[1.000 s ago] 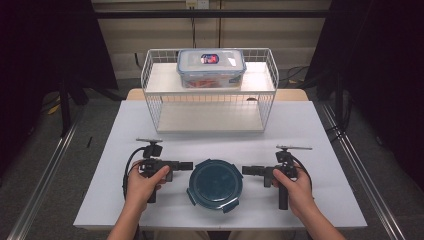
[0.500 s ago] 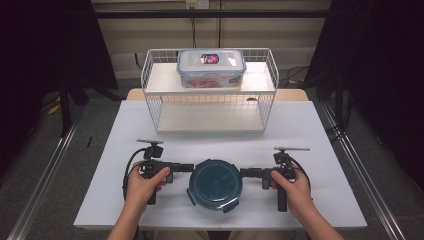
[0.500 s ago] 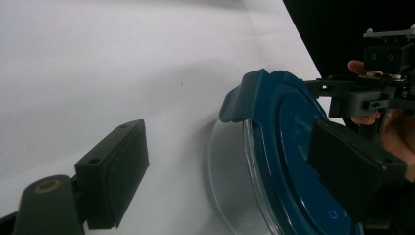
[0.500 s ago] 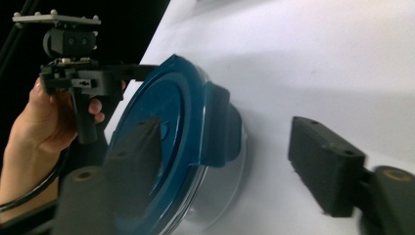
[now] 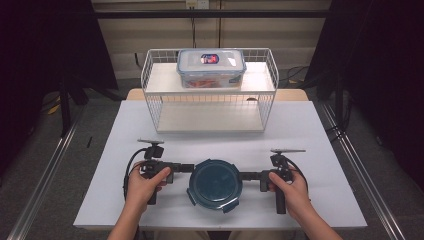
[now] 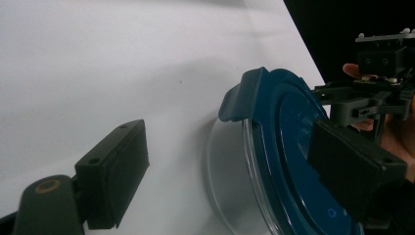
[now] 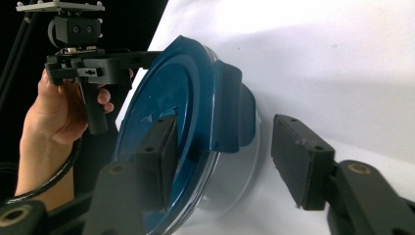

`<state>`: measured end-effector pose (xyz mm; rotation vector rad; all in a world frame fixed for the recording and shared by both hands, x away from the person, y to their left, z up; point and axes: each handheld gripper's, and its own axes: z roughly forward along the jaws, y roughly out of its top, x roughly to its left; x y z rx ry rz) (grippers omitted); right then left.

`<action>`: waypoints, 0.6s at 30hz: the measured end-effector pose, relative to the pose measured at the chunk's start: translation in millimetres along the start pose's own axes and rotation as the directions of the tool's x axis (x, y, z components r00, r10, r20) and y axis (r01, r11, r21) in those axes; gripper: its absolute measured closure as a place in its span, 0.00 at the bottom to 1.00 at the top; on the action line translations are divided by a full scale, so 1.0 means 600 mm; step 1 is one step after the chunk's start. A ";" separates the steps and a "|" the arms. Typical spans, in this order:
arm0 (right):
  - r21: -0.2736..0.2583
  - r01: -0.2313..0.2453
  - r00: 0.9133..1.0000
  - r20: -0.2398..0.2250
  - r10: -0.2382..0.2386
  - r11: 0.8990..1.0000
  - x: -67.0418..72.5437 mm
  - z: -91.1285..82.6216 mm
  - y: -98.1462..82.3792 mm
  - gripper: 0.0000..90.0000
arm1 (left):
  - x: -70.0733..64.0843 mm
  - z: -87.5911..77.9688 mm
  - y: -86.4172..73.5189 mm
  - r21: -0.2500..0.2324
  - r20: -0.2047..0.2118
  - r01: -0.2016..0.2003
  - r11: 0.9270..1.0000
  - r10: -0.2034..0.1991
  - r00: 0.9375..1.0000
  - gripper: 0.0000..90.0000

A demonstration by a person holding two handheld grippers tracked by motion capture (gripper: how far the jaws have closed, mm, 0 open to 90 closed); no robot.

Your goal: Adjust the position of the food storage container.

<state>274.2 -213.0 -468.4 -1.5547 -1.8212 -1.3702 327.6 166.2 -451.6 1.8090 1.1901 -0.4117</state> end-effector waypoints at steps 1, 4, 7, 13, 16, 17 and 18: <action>0.001 -0.002 1.000 -0.001 0.002 1.000 0.000 0.002 0.000 0.51 | 0.000 0.000 0.000 0.001 -0.003 0.002 1.000 -0.002 1.000 0.17; 0.014 -0.014 1.000 -0.008 0.015 1.000 0.000 0.009 -0.001 0.54 | 0.002 0.001 -0.001 0.004 -0.009 0.000 1.000 0.000 1.000 0.17; 0.029 -0.024 0.999 -0.022 0.025 0.999 -0.001 0.011 0.000 0.59 | 0.001 0.001 -0.002 0.009 0.004 0.009 1.000 -0.009 1.000 0.17; 0.026 -0.043 0.999 -0.027 0.043 0.999 -0.004 0.009 0.004 0.64 | -0.001 0.003 -0.005 0.022 0.012 0.039 0.999 -0.039 0.999 0.24; 0.028 -0.046 0.999 -0.024 0.047 0.999 -0.003 0.008 0.005 0.64 | 0.000 0.003 -0.006 0.048 0.029 0.036 0.998 -0.037 0.999 0.28; 0.028 -0.047 0.999 -0.019 0.047 0.999 -0.002 0.008 0.005 0.64 | 0.000 0.003 -0.006 0.060 0.035 0.038 0.998 -0.040 0.999 0.33; 0.029 -0.045 0.999 -0.020 0.045 0.999 -0.002 0.008 0.005 0.64 | 0.000 0.004 -0.007 0.069 0.047 0.044 0.997 -0.048 0.998 0.37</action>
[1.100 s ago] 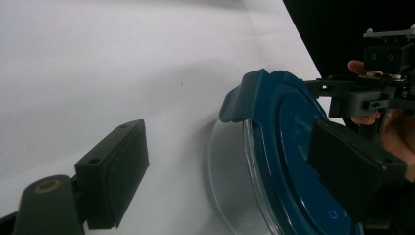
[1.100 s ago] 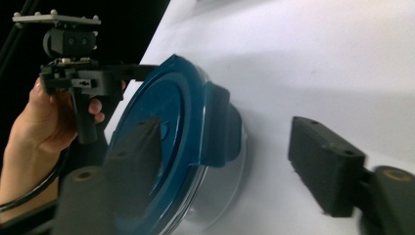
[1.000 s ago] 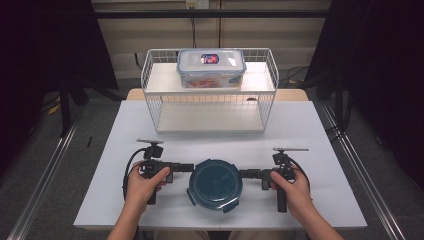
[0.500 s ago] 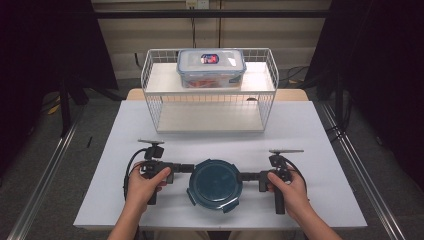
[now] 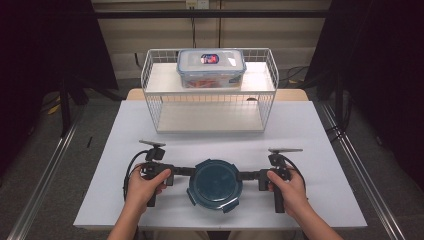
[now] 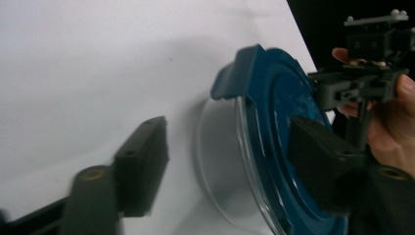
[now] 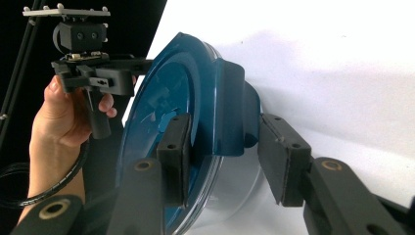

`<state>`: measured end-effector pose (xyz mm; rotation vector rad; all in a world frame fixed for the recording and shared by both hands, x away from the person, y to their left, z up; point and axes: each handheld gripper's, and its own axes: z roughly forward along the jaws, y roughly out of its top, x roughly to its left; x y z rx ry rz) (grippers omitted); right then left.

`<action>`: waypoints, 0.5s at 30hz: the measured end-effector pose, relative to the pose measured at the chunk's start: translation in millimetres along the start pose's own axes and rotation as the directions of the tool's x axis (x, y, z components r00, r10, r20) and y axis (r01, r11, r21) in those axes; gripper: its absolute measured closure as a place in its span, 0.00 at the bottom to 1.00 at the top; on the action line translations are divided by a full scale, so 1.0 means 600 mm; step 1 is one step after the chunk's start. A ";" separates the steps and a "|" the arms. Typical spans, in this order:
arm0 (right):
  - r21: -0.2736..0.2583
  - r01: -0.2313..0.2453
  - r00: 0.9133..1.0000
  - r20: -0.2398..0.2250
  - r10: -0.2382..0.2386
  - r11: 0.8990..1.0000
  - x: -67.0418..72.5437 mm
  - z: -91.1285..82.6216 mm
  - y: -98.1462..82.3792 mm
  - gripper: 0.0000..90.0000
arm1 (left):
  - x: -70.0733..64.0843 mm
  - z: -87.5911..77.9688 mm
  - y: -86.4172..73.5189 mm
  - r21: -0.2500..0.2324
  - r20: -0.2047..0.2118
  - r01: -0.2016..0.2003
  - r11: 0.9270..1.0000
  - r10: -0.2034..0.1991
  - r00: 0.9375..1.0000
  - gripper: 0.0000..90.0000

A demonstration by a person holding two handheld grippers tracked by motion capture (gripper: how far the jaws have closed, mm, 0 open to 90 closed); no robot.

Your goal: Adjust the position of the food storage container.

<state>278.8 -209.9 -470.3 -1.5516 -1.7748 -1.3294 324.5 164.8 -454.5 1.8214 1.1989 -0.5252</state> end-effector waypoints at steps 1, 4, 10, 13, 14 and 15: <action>-0.002 0.003 1.000 0.001 -0.003 1.000 0.000 0.000 0.000 0.64 | 0.000 0.000 0.000 0.013 0.002 -0.005 1.000 0.005 1.000 0.38; -0.002 0.002 1.000 0.002 -0.002 1.000 0.000 0.000 0.000 0.65 | -0.002 0.004 -0.001 0.037 0.030 0.021 0.999 -0.022 0.999 0.49; 0.002 0.002 1.000 0.004 -0.002 1.000 0.001 -0.001 0.001 0.65 | -0.007 0.007 0.000 0.086 0.083 0.025 0.996 -0.032 0.996 0.69; 0.007 0.001 1.000 0.005 -0.001 1.000 0.001 0.000 0.004 0.65 | -0.010 0.008 0.002 0.099 0.076 0.028 0.995 -0.035 0.997 0.74; 0.010 -0.002 1.000 0.006 0.002 1.000 0.002 0.000 0.004 0.66 | -0.009 0.008 0.003 0.106 0.086 0.030 0.994 -0.039 0.996 0.74; 0.010 -0.003 1.000 0.007 0.003 1.000 0.002 0.000 0.005 0.66 | -0.008 0.008 0.002 0.102 0.087 0.035 0.994 -0.044 0.995 0.74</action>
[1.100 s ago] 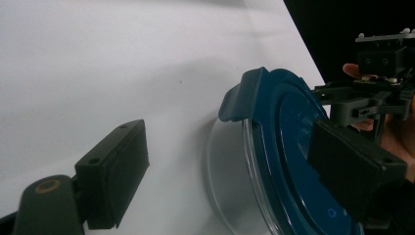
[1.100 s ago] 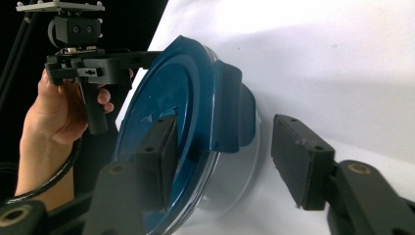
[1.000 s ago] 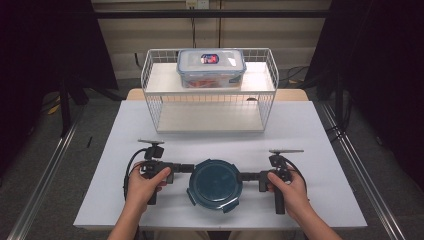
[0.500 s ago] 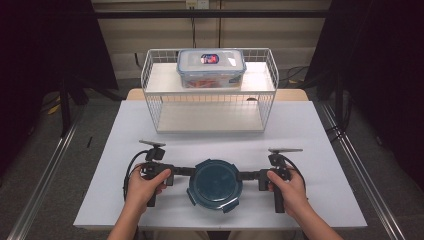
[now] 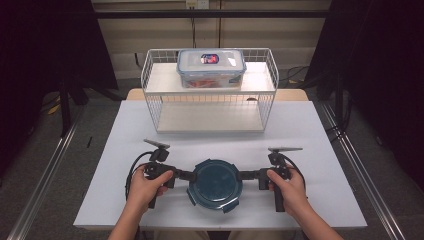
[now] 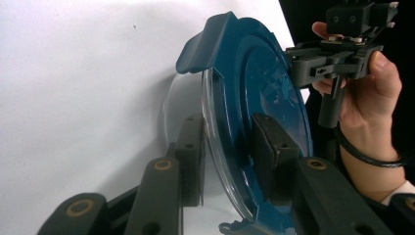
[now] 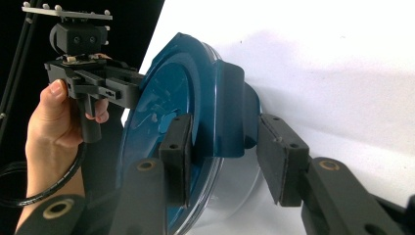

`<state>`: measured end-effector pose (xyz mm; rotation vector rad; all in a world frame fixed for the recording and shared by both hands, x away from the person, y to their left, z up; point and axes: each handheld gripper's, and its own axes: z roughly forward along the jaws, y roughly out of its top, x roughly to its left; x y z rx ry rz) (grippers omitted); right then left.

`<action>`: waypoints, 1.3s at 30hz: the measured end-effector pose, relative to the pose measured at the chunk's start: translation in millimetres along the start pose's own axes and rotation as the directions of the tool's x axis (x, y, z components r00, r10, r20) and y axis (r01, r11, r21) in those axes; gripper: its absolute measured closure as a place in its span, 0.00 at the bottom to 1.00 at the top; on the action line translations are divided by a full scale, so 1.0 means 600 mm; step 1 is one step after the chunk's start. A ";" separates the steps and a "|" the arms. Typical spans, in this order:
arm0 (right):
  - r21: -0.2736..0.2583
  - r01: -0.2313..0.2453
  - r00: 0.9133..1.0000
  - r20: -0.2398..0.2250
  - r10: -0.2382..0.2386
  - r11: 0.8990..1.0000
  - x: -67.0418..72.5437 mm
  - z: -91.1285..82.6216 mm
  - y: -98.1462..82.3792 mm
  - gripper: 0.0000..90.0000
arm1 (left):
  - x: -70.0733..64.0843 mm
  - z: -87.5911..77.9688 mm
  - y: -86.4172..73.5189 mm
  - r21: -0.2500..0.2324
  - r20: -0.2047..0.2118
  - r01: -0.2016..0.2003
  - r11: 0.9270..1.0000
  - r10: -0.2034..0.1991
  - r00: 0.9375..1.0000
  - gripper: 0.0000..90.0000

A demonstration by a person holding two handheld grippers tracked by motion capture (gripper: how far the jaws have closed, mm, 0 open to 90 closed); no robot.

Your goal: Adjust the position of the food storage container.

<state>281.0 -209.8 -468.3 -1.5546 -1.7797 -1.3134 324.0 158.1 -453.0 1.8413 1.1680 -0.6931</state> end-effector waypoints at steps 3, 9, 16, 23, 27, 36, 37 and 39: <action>0.001 0.001 1.000 -0.003 -0.001 1.000 -0.001 0.000 0.000 0.66 | 0.003 -0.001 0.001 0.006 0.005 -0.007 1.000 0.007 1.000 0.75; 0.002 -0.002 1.000 0.006 0.002 1.000 0.001 0.000 0.002 0.67 | -0.001 0.000 0.003 -0.013 -0.010 0.000 1.000 0.000 1.000 0.75; -0.001 0.005 1.000 0.017 -0.005 1.000 0.005 0.002 0.007 0.69 | 0.002 -0.001 0.006 -0.033 -0.015 0.006 0.999 -0.007 1.000 0.78; -0.020 -0.007 1.000 0.005 0.008 1.000 0.003 0.001 0.002 0.68 | -0.002 0.000 0.001 -0.030 -0.030 0.006 1.000 -0.006 1.000 0.73; -0.006 -0.011 1.000 -0.001 0.011 1.000 0.004 0.004 -0.005 0.61 | 0.002 -0.002 -0.005 0.003 -0.005 0.016 1.000 -0.016 1.000 0.68; 0.016 -0.068 0.997 -0.028 0.068 0.998 0.010 -0.003 -0.022 0.78 | 0.000 -0.004 -0.005 0.008 0.008 0.021 1.000 -0.021 1.000 0.75; 0.014 -0.064 0.998 -0.026 0.065 0.998 0.012 -0.003 -0.023 0.78 | 0.001 -0.005 -0.004 0.014 0.005 0.016 1.000 -0.016 1.000 0.75; 0.017 -0.054 0.999 -0.008 0.054 0.998 0.018 -0.002 -0.022 0.78 | 0.000 -0.005 -0.003 0.015 0.003 0.022 1.000 -0.022 1.000 0.76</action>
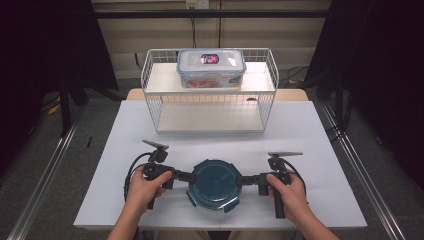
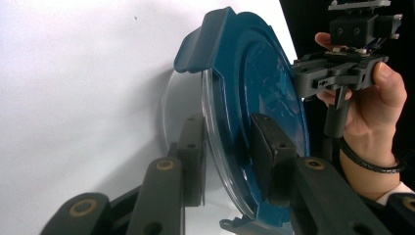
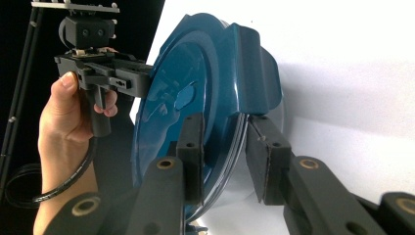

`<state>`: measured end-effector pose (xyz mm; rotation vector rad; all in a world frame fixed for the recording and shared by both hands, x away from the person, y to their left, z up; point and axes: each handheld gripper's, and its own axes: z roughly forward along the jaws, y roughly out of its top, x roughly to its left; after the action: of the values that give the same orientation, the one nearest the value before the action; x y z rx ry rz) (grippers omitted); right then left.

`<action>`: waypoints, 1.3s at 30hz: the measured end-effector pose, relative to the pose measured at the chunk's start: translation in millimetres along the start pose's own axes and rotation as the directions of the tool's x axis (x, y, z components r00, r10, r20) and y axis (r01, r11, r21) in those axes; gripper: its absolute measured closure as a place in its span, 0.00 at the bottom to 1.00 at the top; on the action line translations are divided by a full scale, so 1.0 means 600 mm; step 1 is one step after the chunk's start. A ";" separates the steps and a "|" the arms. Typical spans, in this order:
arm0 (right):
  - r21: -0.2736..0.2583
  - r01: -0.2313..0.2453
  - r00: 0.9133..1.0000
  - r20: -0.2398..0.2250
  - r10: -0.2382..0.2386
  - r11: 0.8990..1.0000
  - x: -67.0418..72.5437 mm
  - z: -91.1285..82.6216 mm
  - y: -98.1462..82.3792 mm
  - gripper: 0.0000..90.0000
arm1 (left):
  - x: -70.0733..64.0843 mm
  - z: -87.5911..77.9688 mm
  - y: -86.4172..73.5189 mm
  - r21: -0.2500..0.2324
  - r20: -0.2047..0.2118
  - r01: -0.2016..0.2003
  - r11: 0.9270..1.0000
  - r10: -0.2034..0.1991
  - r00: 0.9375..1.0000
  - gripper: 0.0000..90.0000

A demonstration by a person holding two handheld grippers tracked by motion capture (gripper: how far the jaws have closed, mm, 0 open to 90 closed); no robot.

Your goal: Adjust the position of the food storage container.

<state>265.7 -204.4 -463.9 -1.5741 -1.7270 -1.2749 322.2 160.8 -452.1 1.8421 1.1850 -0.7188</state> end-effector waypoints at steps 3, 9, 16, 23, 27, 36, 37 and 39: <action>0.002 -0.015 1.000 -0.002 0.015 1.000 -0.001 0.000 0.002 0.79 | -0.002 0.001 0.002 -0.003 -0.012 0.006 1.000 -0.006 1.000 0.76; -0.018 -0.015 1.000 0.017 0.015 1.000 0.001 0.006 0.010 0.79 | -0.001 -0.002 0.008 -0.044 -0.033 0.006 0.999 -0.007 0.999 0.78; -0.050 -0.019 1.000 0.010 0.019 0.999 -0.002 0.014 0.025 0.82 | 0.006 -0.005 0.009 -0.056 -0.014 0.042 0.998 -0.043 0.999 0.78; -0.108 -0.009 0.999 0.036 0.013 0.994 -0.011 0.016 0.048 0.83 | 0.010 0.001 0.022 -0.085 -0.031 0.046 0.995 -0.049 0.998 0.77; -0.117 -0.020 0.999 0.034 0.024 0.993 -0.015 0.017 0.059 0.83 | 0.014 0.003 0.030 -0.096 -0.028 0.048 0.994 -0.051 0.998 0.77; -0.140 -0.024 0.999 0.039 0.030 0.990 -0.021 0.021 0.076 0.83 | 0.018 0.006 0.049 -0.126 -0.044 0.047 0.991 -0.053 0.998 0.77; -0.147 -0.028 0.999 0.043 0.034 0.989 -0.021 0.022 0.077 0.83 | 0.018 0.007 0.051 -0.135 -0.058 0.041 0.990 -0.049 0.997 0.77; -0.150 -0.028 0.998 0.049 0.035 0.988 -0.022 0.022 0.080 0.83 | 0.017 0.009 0.055 -0.148 -0.061 0.049 0.988 -0.058 0.996 0.77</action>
<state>316.9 -204.2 -465.9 -1.7253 -1.6633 -1.3880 356.6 153.1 -452.3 1.7287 1.2987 -0.5889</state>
